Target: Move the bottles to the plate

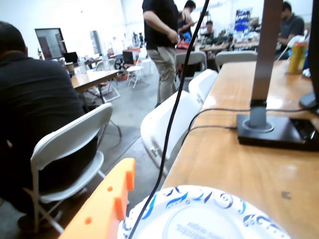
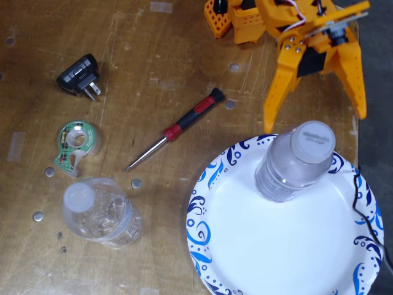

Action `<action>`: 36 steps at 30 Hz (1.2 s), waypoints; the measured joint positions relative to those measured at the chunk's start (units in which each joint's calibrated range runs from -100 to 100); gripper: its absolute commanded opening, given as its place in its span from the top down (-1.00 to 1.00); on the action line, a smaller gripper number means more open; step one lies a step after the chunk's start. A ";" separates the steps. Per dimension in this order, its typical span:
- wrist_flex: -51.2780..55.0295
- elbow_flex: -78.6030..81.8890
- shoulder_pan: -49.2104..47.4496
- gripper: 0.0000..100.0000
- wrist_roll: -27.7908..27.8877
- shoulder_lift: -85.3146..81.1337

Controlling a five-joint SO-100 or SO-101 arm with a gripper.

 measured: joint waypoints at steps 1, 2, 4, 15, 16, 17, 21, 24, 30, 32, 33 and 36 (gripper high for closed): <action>0.00 0.00 0.82 0.16 0.99 -1.51; 0.00 0.00 2.83 0.16 2.19 -2.94; 0.00 0.00 8.11 0.18 3.02 -5.96; 5.19 0.45 34.09 0.16 3.86 -9.48; 5.53 0.81 35.92 0.16 3.86 -9.56; 5.87 1.17 36.55 0.17 3.49 -9.56; 5.87 0.99 37.28 0.18 3.86 -8.72; 5.87 -0.63 37.92 0.18 3.70 -4.61; 5.87 -12.14 37.56 0.18 3.86 7.72; 5.87 -16.28 37.83 0.17 3.86 12.75; 5.87 -18.35 37.92 0.16 3.86 15.10; 5.87 -24.10 38.29 0.17 3.86 21.56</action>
